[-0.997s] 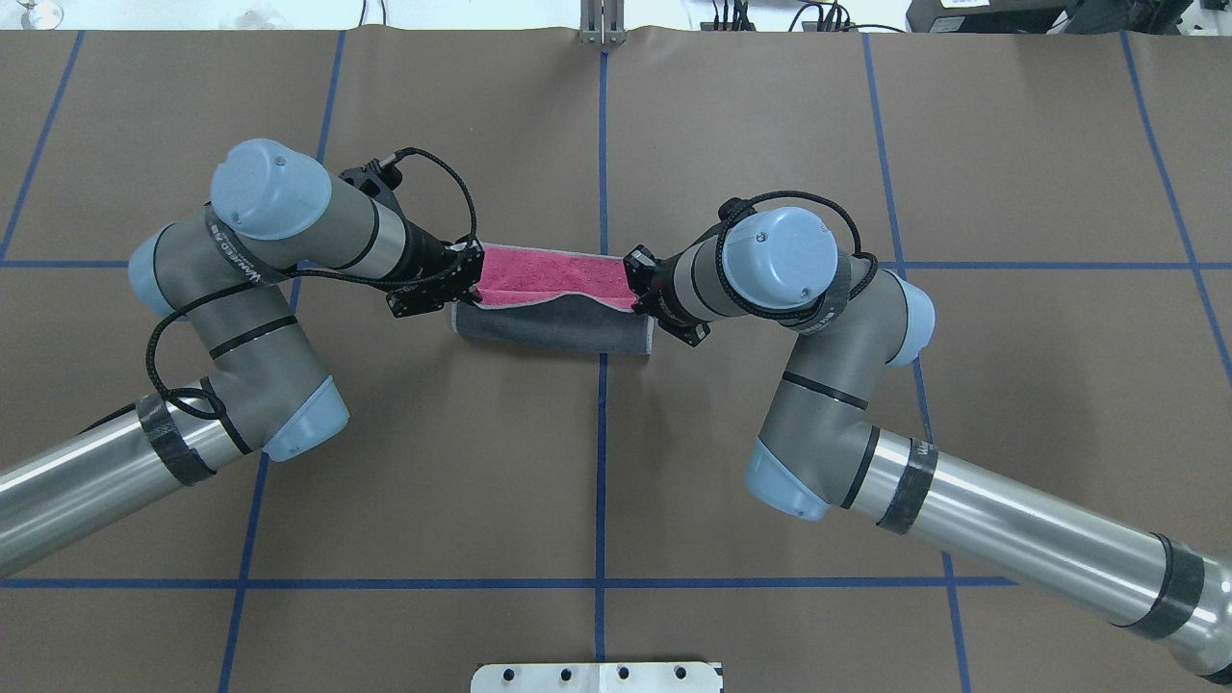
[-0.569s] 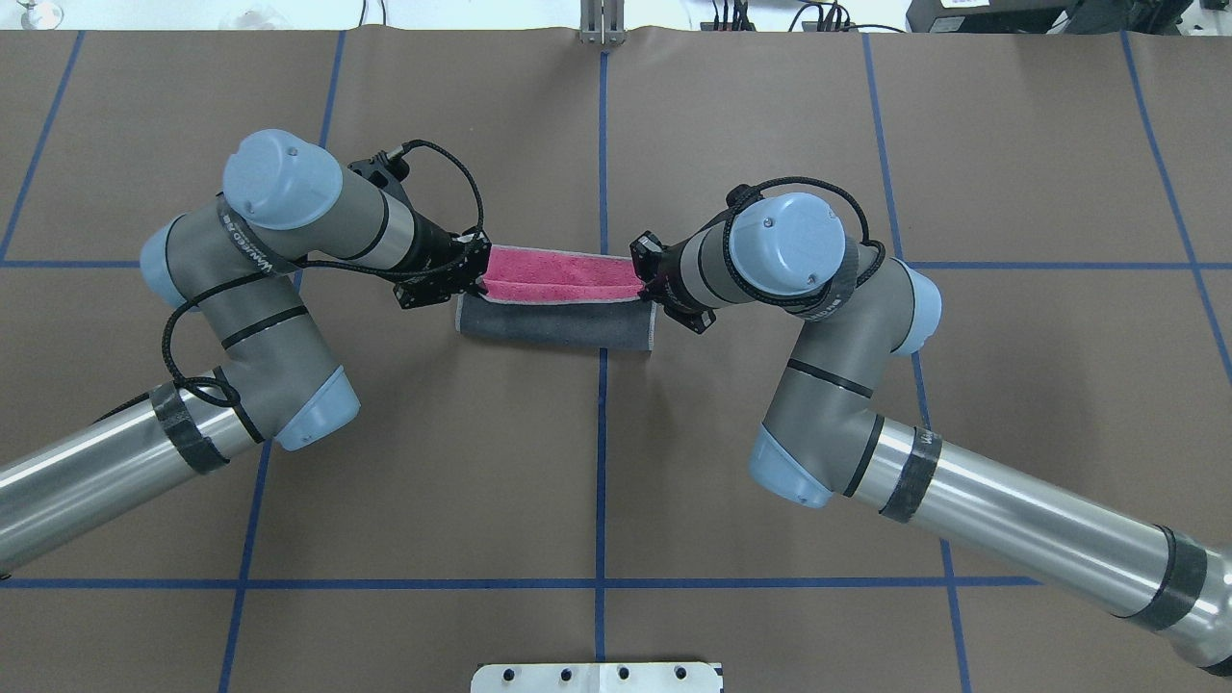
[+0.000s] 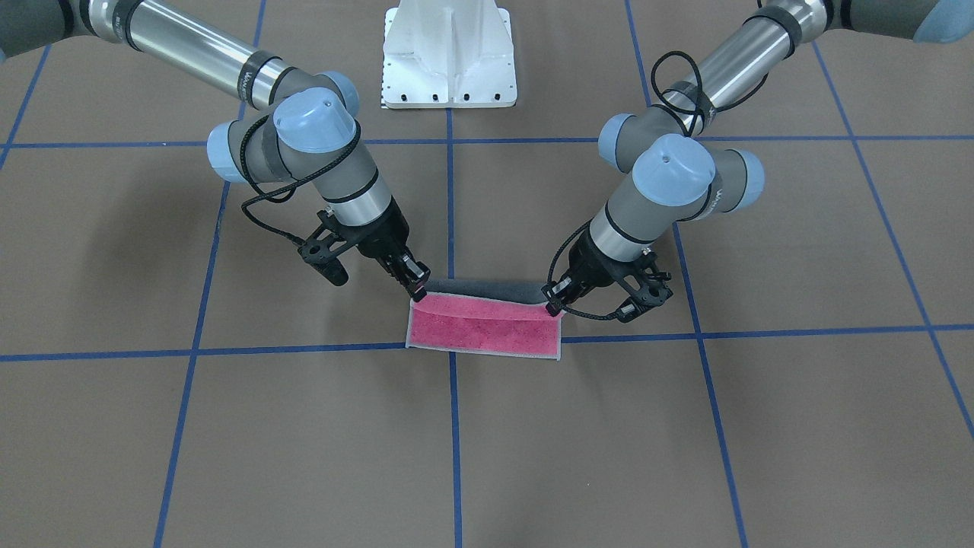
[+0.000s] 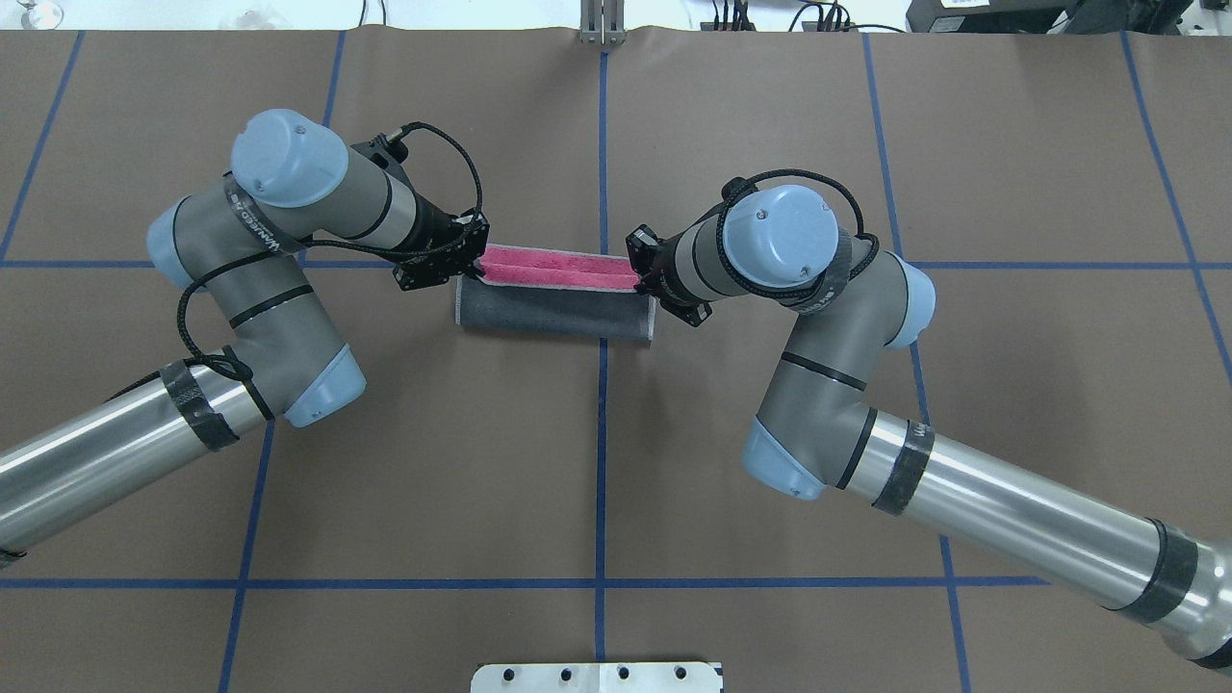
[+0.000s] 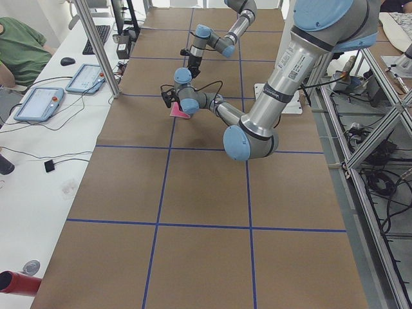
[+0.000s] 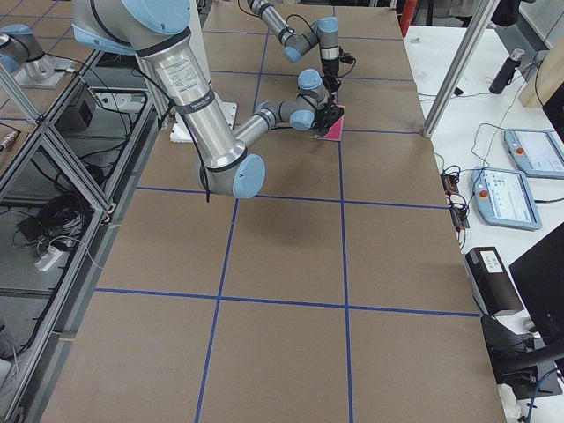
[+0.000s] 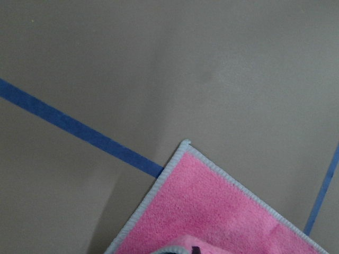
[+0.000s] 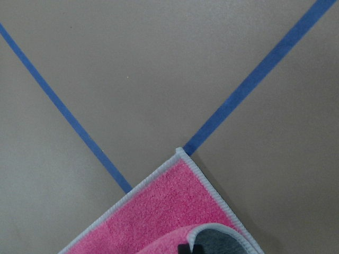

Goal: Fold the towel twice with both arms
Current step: 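Lift both near corners and fold them over toward the far edge, then lower the folded edge onto the towel and open both grippers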

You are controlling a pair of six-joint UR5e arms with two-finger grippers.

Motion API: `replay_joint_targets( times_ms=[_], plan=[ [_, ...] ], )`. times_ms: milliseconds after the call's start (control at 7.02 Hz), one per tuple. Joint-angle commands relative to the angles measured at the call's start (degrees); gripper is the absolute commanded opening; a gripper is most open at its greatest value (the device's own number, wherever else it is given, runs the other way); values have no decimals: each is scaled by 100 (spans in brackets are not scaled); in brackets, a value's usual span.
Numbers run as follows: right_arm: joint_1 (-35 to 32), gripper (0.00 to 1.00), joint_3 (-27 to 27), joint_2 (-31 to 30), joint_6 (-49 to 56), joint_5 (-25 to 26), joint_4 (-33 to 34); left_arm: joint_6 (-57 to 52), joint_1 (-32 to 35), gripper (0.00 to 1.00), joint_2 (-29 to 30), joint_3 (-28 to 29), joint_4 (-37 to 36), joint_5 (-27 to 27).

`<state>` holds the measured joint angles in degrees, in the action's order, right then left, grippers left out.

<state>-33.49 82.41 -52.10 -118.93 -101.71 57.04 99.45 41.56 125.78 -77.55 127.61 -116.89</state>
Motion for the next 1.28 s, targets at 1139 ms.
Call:
replay_joint_targets(
  times_ms=[1139],
  plan=[
    [-87,0,-374,174,151,19,-148,4,18,0,192,249,9,8]
  ],
)
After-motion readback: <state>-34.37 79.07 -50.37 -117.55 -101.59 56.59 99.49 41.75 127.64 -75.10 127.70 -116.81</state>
